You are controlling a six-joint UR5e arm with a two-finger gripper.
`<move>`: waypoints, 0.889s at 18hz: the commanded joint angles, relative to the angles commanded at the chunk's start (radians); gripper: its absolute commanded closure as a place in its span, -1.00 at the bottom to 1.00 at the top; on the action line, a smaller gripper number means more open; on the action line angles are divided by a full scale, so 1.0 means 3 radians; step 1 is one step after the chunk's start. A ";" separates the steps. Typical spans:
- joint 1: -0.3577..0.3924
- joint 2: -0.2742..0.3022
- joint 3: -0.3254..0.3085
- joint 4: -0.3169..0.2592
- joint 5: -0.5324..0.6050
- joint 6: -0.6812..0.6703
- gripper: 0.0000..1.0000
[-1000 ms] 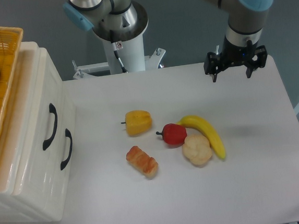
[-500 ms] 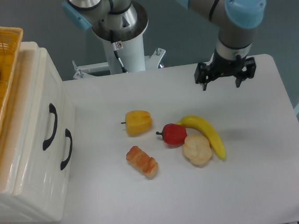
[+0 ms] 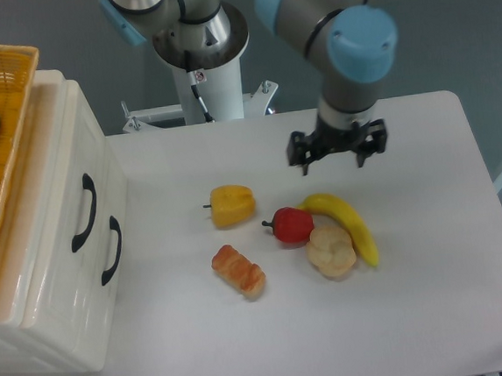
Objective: Slide the top white drawer open
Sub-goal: 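Move the gripper across the table toward the upper drawer's black handle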
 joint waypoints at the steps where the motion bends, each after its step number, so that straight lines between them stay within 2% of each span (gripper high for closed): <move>1: -0.0036 0.0000 0.0000 -0.0005 -0.0061 -0.0067 -1.00; 5: -0.0102 0.0041 0.0005 -0.0117 -0.0511 -0.0119 -1.00; 12: -0.0429 0.0097 0.0061 -0.0194 -0.0864 -0.0609 -1.00; 16: -0.0675 0.0087 0.0112 -0.0189 -0.0921 -0.0809 -1.00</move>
